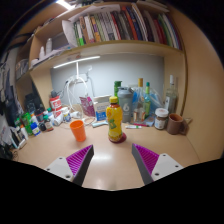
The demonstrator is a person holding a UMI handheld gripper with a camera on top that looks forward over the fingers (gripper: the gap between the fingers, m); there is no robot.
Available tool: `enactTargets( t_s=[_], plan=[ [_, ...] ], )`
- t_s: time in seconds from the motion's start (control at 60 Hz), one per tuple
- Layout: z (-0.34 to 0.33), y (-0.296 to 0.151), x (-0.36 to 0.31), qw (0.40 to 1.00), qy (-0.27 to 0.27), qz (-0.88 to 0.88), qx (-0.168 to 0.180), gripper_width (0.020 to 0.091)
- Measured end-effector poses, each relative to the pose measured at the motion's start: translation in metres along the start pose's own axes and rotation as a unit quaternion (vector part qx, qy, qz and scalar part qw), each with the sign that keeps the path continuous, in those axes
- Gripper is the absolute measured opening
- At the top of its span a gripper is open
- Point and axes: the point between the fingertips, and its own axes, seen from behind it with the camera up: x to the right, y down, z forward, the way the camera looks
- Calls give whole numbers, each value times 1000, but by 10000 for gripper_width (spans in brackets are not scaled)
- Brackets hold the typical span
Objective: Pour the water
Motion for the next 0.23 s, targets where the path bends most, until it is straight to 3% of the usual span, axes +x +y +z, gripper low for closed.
enactTargets(
  t_s=[0.233],
  plan=[
    [-123, 1, -32, 999, 23, -25, -6, 840]
  ],
)
